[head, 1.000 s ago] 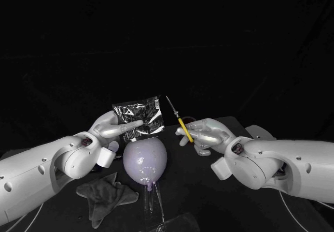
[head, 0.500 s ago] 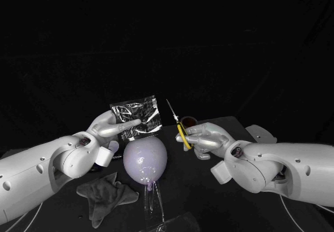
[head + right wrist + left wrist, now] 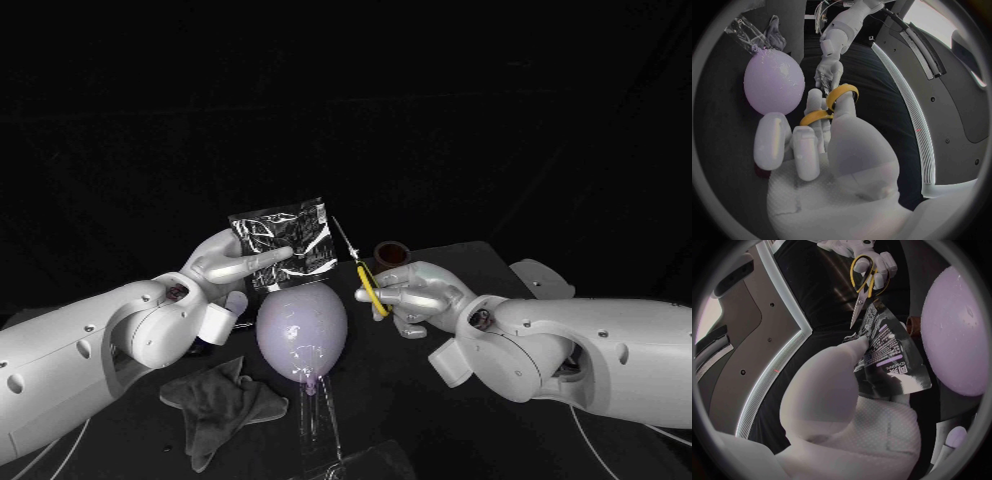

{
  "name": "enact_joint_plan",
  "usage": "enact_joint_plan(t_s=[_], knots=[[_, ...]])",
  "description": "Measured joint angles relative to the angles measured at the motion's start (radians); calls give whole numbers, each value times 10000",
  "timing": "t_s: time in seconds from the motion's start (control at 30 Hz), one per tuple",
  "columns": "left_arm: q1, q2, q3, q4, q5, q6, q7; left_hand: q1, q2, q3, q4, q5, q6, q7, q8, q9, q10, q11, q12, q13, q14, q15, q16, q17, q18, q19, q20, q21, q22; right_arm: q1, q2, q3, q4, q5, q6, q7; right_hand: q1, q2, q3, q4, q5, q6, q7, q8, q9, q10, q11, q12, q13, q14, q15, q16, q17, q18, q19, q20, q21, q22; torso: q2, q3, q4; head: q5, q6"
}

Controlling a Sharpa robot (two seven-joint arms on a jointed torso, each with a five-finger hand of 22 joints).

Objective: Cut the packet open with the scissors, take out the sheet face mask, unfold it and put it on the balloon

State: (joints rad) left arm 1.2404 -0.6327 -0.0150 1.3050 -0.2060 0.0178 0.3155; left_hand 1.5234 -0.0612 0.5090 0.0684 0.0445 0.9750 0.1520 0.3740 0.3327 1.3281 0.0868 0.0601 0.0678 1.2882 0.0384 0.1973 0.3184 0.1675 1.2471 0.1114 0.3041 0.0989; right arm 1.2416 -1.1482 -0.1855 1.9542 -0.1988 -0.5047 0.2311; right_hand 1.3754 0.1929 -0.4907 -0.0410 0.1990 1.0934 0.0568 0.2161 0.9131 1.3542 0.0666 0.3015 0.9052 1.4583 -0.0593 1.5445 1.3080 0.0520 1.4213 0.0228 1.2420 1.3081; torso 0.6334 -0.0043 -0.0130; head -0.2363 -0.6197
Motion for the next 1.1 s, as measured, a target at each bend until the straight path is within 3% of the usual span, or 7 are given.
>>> enact_joint_plan(t_s=[0.03,0.1,0.13,0.47,0.73,0.9,1.1], knots=[[0,-3,0,0,5,0,-1,4,4,0,0,0,0,0,0,0,0,0,-1,0,0,0,0,0,-5,0,0,0,0,-2,8,0,-18,3,-12,-25,-54,54,-41,-47,-44,-1,-1,229,302,-3,-3,1,0,-2,-4,57,-1,-2,-20,-20,-53,0,0,-1,0,-3,0],[0,-11,0,-3,11,0,-4,4,5,0,0,0,0,0,-1,0,0,0,-1,-1,-1,-1,0,0,-17,0,0,0,0,-5,19,0,-34,1,-39,-72,-367,367,-65,-170,-198,-54,-51,356,1789,-115,-115,36,437,10,-131,193,-6,19,3,-205,-68,0,0,-2,0,-11,-4],[0,-15,0,-4,14,-1,-5,5,5,0,0,0,0,-1,-1,0,0,0,-2,-1,-4,-4,0,0,-19,1,0,0,0,-6,24,0,-41,-6,-54,-98,-434,434,-53,-157,-197,-34,-29,356,2010,-158,-159,91,503,-20,-242,224,-8,52,22,-230,-68,0,0,-2,1,-17,-6],[1,-55,0,-26,50,-8,-14,8,9,-1,0,-1,-13,9,-7,0,0,0,-15,-2,-55,-21,0,11,-58,0,0,0,0,-13,22,1,-141,-168,-262,-367,-988,981,149,-128,-1067,51,67,356,2286,-306,-307,249,507,-38,-361,228,-6,82,202,-483,422,-4,-1,-6,1,-58,-31],[1,-110,-1,-59,101,-12,-23,18,18,-2,1,-7,-39,32,-30,0,0,0,-27,-3,-55,-20,0,22,-65,0,0,0,0,-15,27,1,-270,-205,-185,-478,-2026,912,1123,-337,-1335,37,81,356,3031,-358,-364,893,980,48,-553,228,1,76,356,-642,854,-8,-2,-6,1,-82,-51],[1,-126,-3,-75,130,-14,-33,18,18,-2,1,-23,-54,18,-29,1,0,0,-30,-4,-56,-19,0,22,-68,0,0,0,-1,-15,49,1,-429,-96,212,-518,-3057,536,2372,-1487,-1390,37,82,360,3184,-356,-369,1159,1096,66,-576,227,1,67,359,-645,842,-6,-4,-6,0,-86,-57],[1,-142,-3,-91,166,-23,-45,19,19,-1,-1,-26,-54,17,5,1,0,0,-30,-4,-56,-19,0,21,-71,0,0,0,-8,-15,70,1,-474,47,524,-505,-3403,273,1810,-1452,-1435,40,81,1493,3317,-300,-460,1835,1097,103,-681,223,1,62,359,-645,684,-2,-3,-4,0,-99,-65]])
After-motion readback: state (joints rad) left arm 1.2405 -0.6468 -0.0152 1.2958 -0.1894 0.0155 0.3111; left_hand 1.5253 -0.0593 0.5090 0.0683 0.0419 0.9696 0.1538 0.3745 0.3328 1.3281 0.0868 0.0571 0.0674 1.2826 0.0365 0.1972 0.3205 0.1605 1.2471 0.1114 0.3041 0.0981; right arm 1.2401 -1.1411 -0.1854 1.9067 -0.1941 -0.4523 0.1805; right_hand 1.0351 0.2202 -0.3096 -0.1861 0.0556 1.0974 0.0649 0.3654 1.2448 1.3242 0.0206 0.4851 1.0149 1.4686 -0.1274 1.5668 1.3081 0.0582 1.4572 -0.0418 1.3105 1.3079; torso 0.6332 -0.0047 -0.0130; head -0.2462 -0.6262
